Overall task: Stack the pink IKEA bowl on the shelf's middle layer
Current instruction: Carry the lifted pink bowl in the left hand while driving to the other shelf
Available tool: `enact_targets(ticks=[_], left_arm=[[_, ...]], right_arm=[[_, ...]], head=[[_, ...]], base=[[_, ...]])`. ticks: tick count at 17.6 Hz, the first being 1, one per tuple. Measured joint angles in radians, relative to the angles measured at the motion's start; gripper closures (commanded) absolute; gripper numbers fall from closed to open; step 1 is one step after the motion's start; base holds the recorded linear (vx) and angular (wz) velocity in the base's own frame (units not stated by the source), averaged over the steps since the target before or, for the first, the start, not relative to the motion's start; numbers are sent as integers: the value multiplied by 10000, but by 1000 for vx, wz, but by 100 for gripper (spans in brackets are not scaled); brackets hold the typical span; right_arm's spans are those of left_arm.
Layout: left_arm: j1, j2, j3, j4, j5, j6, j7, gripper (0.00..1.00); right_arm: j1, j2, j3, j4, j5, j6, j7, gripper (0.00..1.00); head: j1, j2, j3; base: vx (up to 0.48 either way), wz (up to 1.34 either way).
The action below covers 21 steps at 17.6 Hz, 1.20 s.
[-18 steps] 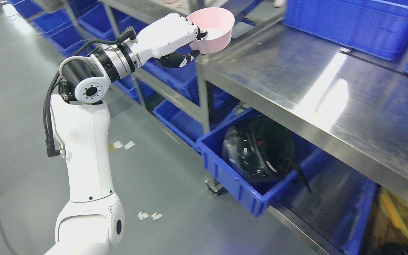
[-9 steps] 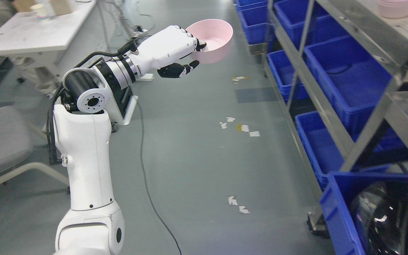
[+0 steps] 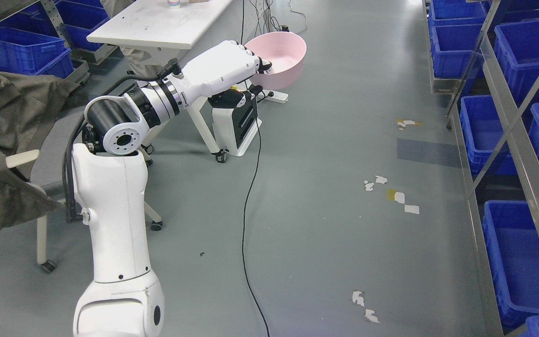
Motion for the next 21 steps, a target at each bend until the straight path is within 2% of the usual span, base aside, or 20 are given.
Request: enact_targets(ticks=[21], left_arm=[[637, 0, -446, -6, 532, -131, 624, 100]], right_arm=[[1, 0, 0, 0, -2, -1, -18, 0]], head=[[0, 0, 0]], base=[[352, -146]])
